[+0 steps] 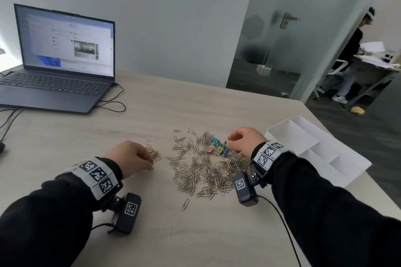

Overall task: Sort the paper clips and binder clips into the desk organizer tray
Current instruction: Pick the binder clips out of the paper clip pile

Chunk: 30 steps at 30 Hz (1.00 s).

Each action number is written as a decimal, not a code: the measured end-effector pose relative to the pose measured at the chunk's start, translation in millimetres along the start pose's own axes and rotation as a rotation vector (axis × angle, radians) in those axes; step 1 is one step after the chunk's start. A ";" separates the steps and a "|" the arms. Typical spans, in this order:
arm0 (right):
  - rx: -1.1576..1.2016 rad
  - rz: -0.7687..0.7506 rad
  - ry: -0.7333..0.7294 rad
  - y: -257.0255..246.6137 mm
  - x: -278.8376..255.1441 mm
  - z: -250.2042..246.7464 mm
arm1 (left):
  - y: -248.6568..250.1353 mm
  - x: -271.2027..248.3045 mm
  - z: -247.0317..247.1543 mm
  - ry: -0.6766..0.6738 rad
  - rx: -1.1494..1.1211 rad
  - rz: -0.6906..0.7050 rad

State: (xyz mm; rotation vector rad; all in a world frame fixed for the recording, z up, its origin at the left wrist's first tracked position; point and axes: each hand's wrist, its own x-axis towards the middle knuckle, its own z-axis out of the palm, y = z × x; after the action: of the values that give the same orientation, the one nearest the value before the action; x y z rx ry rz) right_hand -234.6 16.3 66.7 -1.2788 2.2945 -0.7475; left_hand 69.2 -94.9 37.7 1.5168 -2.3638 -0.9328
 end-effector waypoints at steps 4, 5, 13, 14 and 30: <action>-0.306 0.008 -0.123 -6.9 23.2 4.1 | -5.9 2.7 -2.2 0.049 0.021 -0.028; -0.349 0.002 -0.143 -8.5 27.6 7.0 | -7.3 2.8 -2.3 0.074 0.013 -0.028; -0.453 -0.032 -0.176 -14.6 37.7 26.7 | -5.0 -0.6 -6.2 0.191 -0.168 0.057; -0.452 -0.037 -0.155 -14.3 36.2 27.0 | -3.6 -1.0 -5.9 0.189 -0.185 0.064; 0.183 -0.022 -0.031 -1.3 -4.6 4.2 | 44.0 -11.9 23.1 0.042 -0.464 0.118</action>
State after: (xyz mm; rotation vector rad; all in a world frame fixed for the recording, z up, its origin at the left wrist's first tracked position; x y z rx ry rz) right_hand -229.1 18.6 64.7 -1.2248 2.1355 -0.9153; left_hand 30.7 -62.7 47.7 1.1897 -1.9931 -1.2899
